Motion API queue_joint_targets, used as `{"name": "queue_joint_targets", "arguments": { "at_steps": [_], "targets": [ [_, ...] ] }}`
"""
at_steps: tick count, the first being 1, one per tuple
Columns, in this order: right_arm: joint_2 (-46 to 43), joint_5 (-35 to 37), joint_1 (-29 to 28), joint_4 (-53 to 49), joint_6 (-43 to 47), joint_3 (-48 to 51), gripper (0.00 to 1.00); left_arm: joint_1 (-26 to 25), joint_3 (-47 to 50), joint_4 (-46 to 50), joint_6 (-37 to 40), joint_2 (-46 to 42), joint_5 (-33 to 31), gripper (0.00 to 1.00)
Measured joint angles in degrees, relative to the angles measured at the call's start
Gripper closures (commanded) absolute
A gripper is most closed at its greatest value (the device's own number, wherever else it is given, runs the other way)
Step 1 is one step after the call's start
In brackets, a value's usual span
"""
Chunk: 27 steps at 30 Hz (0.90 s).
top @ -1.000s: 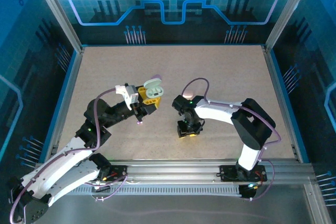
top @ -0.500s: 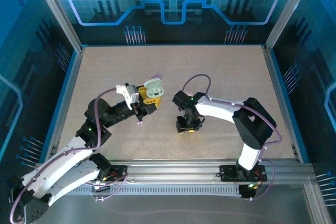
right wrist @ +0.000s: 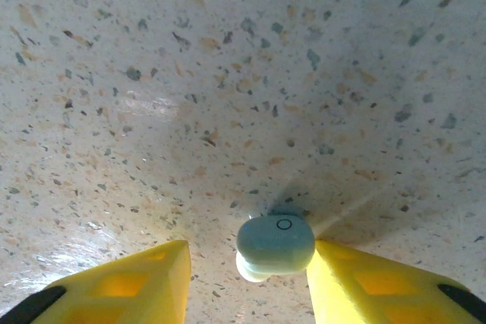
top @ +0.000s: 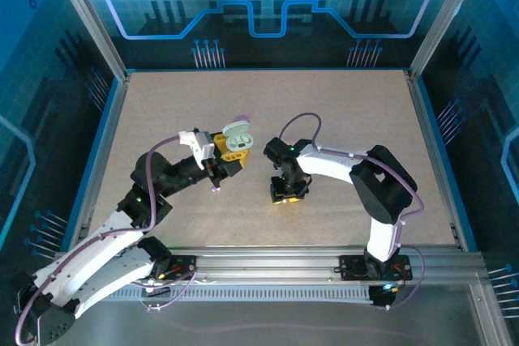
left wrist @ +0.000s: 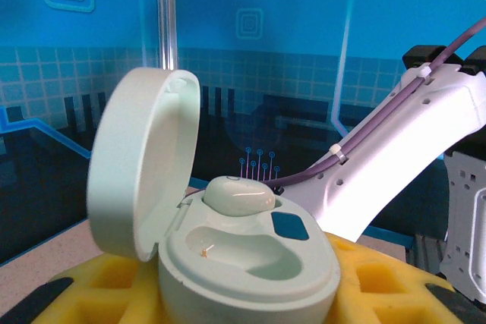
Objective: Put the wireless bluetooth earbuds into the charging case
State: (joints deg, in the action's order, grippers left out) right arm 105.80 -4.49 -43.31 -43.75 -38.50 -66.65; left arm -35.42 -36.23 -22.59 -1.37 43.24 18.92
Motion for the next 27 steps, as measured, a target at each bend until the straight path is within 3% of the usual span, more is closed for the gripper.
{"name": "queue_joint_targets", "arguments": {
  "at_steps": [27],
  "targets": [
    [4.0, 3.0, -0.2, -1.9, 2.3, -5.6, 0.75, 0.0, 0.0, 0.0, 0.0, 0.0, 0.0, 0.75]
  ]
}}
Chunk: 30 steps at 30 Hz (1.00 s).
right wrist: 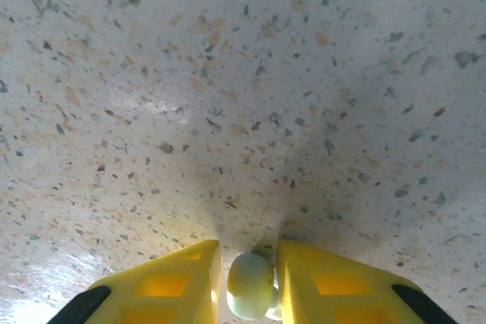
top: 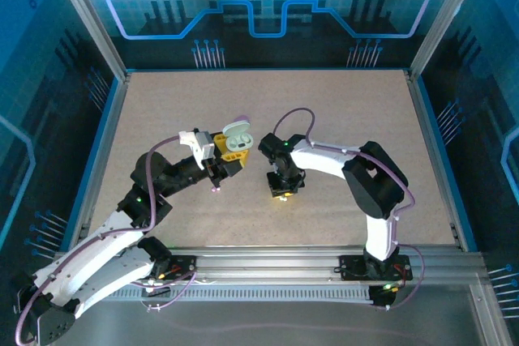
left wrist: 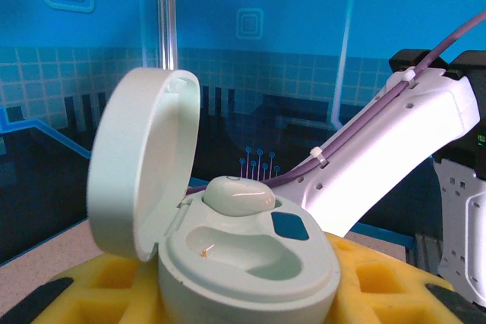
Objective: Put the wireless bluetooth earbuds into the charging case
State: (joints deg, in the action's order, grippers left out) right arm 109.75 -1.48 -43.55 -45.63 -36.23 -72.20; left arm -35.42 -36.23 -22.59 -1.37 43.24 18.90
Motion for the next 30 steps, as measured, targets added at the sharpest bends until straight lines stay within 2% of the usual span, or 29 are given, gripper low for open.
{"name": "queue_joint_targets", "arguments": {
  "at_steps": [19, 30],
  "targets": [
    [2.5, 3.0, -1.5, -4.2, 1.3, -3.5, 0.73, 0.0, 0.0, 0.0, 0.0, -0.2, 0.0, 0.75],
    [2.5, 4.1, -2.3, -4.9, 0.9, -3.5, 0.78, 0.0, 0.0, 0.0, 0.0, -0.2, 0.0, 0.75]
  ]
}}
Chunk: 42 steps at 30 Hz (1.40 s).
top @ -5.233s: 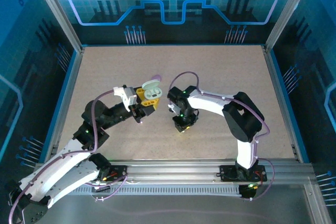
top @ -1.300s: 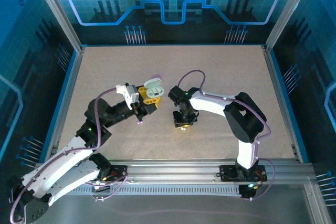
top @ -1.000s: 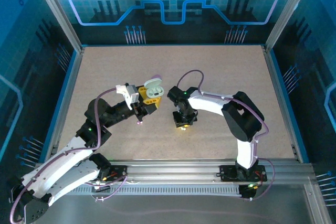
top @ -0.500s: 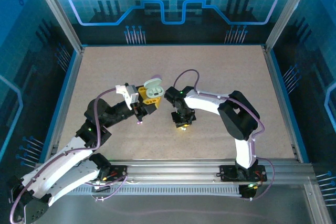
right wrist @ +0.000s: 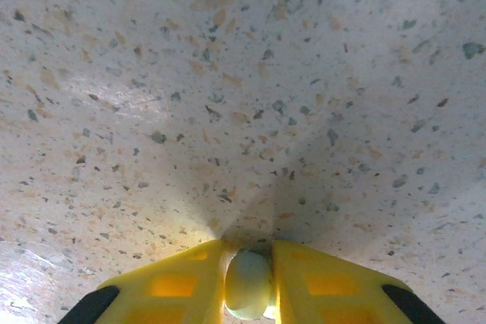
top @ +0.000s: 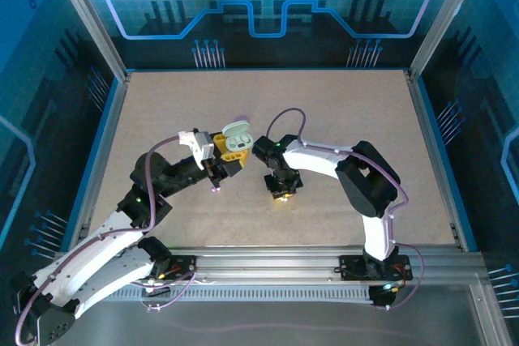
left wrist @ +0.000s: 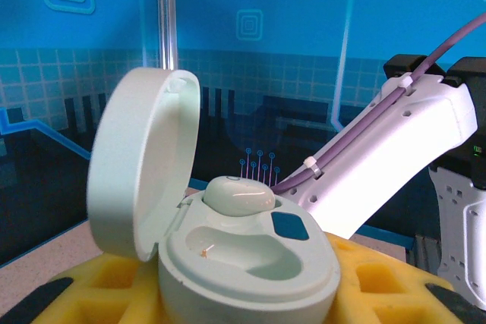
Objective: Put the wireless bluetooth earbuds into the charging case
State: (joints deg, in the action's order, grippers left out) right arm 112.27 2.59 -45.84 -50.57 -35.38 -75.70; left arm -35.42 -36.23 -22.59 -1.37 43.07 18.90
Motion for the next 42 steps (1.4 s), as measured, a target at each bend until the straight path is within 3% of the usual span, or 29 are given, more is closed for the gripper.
{"name": "queue_joint_targets", "arguments": {
  "at_steps": [9, 14, 20, 24, 33, 42],
  "targets": [
    [-2.3, 0.1, 0.0, 0.3, -0.6, 0.6, 0.82, 0.0, 0.0, 0.0, 0.0, 0.0, 0.0, 0.75],
    [-16.2, -0.5, 1.6, 1.2, -1.1, 4.4, 0.82, 0.0, 0.5, -0.6, 0.0, 0.0, -0.7, 0.75],
    [-37.7, -4.7, 7.6, 3.4, -2.0, 4.7, 0.82, -0.2, 3.2, -4.4, 0.8, 3.0, -0.7, 0.75],
    [-45.7, -9.0, 9.3, 4.6, -2.7, 2.2, 0.81, -1.3, 4.4, -6.5, 2.6, 7.3, -1.2, 0.75],
    [-47.6, -20.8, 8.8, 12.6, -6.9, -0.5, 0.81, -4.6, 4.6, -12.8, 4.9, 16.0, -2.9, 0.75],
    [-44.3, -24.3, 6.2, 17.2, -9.7, -0.5, 0.81, -6.6, 4.6, -16.2, 4.9, 18.9, -4.9, 0.75]
  ]
}}
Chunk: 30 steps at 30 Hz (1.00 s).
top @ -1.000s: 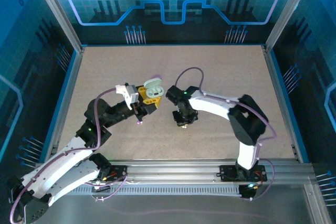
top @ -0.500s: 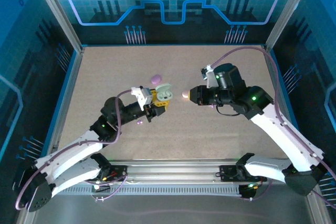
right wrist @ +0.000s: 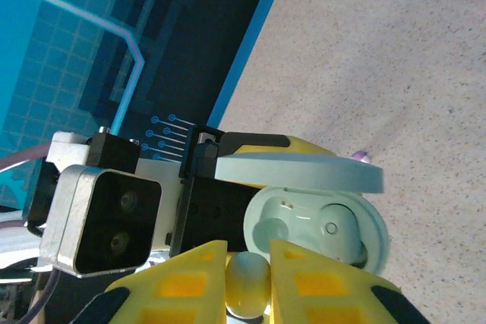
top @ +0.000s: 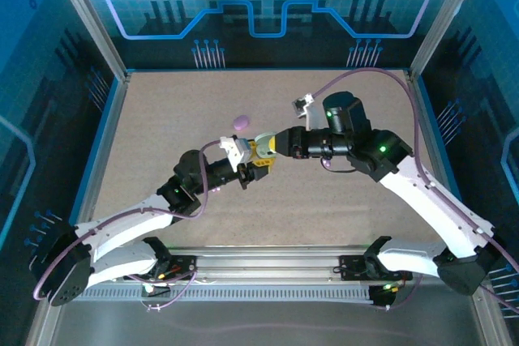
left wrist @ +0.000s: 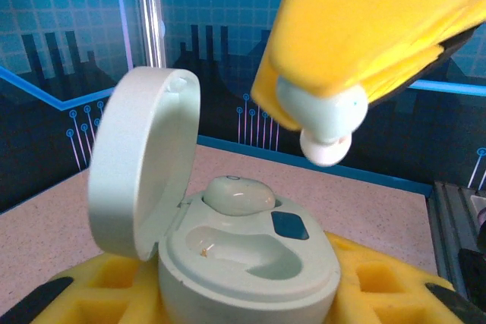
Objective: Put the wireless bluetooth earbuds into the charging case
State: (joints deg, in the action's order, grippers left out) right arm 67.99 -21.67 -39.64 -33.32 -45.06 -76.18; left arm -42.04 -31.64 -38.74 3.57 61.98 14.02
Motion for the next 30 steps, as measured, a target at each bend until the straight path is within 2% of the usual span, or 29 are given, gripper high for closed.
{"name": "queue_joint_targets", "arguments": {
  "at_steps": [18, 30],
  "targets": [
    [3.6, 1.7, -2.6, 2.1, -0.9, 0.0, 0.8, -0.9, 0.0, -1.9, 0.0, 1.0, -1.2, 0.75],
    [4.8, 3.5, -3.6, -0.9, 0.2, -2.4, 0.72, -0.9, 0.0, -2.1, -0.2, 1.4, -1.8, 0.75]
  ]
}}
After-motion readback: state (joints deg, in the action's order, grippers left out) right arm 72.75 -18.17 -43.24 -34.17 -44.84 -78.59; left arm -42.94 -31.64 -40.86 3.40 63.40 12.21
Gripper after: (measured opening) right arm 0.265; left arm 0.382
